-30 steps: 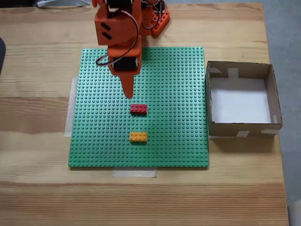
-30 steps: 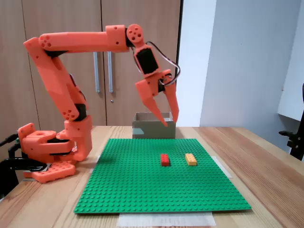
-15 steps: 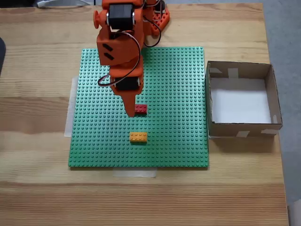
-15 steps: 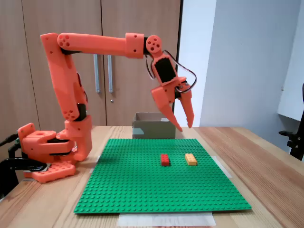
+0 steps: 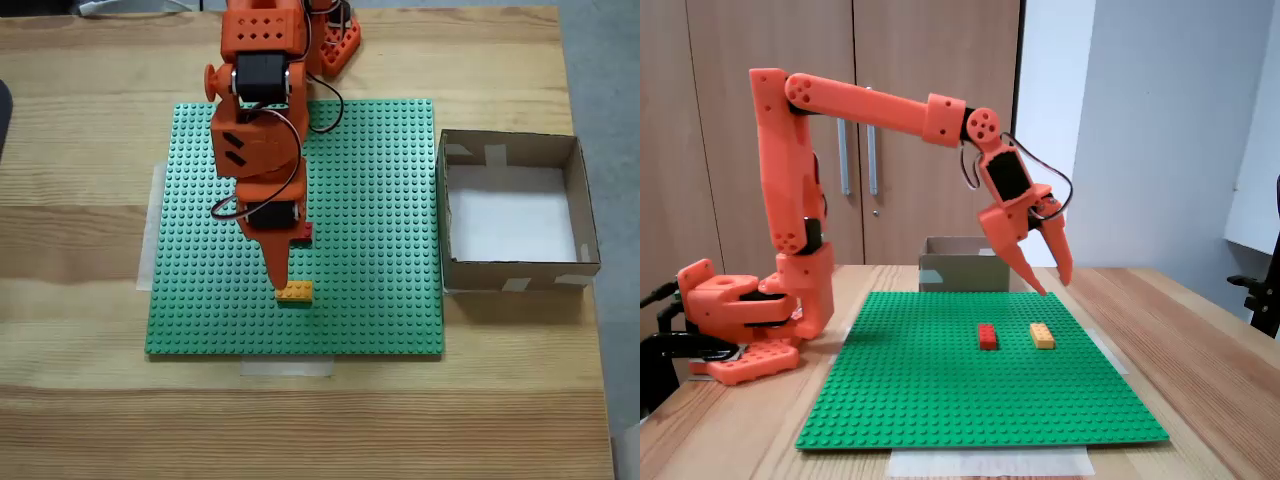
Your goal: Pick the yellow lego block and put it in the box.
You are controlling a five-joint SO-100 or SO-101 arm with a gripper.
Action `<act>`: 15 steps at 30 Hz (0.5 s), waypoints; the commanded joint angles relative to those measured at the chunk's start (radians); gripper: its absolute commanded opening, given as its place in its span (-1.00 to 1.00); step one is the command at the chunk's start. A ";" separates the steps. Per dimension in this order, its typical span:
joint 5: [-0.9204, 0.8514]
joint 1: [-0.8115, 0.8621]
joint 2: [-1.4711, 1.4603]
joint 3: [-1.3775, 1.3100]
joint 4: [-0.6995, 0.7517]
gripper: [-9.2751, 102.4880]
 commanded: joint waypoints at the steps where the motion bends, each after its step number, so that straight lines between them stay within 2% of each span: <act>1: -0.008 -0.017 -0.006 -0.029 -0.017 -0.59; 15: -0.018 -0.051 -0.067 -0.048 -0.020 -0.57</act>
